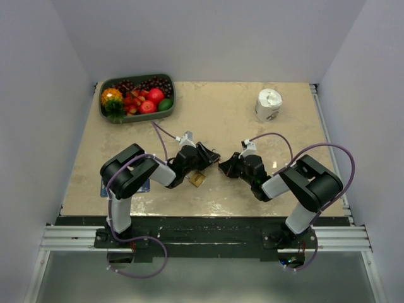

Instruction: Unlock with the key

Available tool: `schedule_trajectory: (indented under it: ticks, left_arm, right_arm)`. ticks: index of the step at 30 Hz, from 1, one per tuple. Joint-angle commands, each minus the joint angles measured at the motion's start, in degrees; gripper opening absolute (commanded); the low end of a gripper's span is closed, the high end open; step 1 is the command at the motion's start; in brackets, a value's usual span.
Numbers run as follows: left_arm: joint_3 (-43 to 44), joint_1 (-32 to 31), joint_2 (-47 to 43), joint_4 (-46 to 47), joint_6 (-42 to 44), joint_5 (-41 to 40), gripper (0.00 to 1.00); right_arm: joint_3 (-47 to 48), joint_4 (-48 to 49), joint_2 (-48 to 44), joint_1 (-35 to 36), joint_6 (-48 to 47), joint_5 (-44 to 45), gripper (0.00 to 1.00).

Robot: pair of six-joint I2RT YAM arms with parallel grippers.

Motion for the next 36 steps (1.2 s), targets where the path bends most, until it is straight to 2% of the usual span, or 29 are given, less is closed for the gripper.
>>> schedule_trajectory:
  ticks: [1,19,24,36]
  left_arm:
    - [-1.88,-2.35,1.41,-2.93,1.31,4.46,0.0]
    - [-0.91,-3.67,2.38,-1.17,-0.44,6.65,0.0]
    - [-1.26,-4.02,2.38,-0.39,-0.71,6.83,0.0]
    - [-7.5,-3.84,3.08,13.94,0.08,10.87,0.0]
  right_arm:
    - [1.63,8.61,-1.87,-0.73,-3.31,8.4,0.0]
    - [0.05,21.0,4.28,-0.73,-5.07,6.99,0.0]
    - [0.23,20.3,4.02,-0.73,-4.98,7.61,0.0]
    - [-0.3,11.87,-0.73,-1.87,4.06,4.8,0.0]
